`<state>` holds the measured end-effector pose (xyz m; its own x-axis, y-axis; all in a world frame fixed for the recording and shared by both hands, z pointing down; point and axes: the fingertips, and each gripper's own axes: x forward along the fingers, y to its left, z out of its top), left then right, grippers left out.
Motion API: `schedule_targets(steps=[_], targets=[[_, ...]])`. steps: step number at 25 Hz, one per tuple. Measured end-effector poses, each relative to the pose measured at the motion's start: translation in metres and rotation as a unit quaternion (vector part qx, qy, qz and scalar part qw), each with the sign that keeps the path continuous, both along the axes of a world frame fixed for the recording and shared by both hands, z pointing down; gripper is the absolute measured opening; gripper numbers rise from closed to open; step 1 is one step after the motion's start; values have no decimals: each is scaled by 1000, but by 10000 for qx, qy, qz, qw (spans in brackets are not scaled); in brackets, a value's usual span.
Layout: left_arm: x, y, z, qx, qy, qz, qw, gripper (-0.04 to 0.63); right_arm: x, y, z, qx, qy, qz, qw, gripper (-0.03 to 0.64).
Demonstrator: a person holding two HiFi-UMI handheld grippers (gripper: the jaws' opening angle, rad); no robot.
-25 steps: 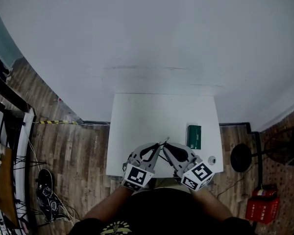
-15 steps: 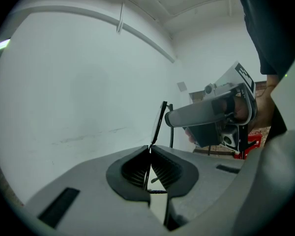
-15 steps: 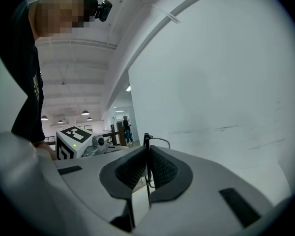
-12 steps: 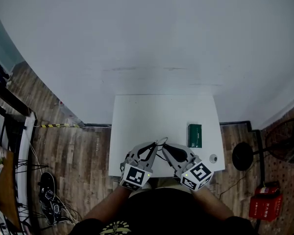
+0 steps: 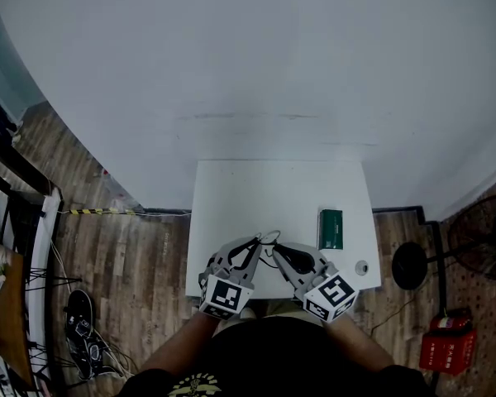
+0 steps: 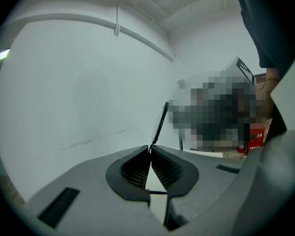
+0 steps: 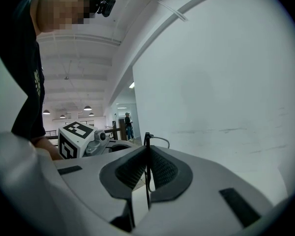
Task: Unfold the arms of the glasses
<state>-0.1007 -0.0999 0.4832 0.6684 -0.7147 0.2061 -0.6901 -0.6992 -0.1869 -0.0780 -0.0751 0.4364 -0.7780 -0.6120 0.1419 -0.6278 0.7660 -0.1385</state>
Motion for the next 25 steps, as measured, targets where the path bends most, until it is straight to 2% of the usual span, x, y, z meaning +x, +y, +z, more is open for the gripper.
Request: schedule_targets(steps=[7,13,25], targets=[[-7,1,-2,266,-491,103,9984,21,-3,6,2,17,218,61,9997,18],[-2,2,1,490,-975,276,9936,20,4,8,7,-40,404,198,9990,18],[11,6,12,573,-1583,809,9824,20,17,14,21,-329,538,452,9970,18]])
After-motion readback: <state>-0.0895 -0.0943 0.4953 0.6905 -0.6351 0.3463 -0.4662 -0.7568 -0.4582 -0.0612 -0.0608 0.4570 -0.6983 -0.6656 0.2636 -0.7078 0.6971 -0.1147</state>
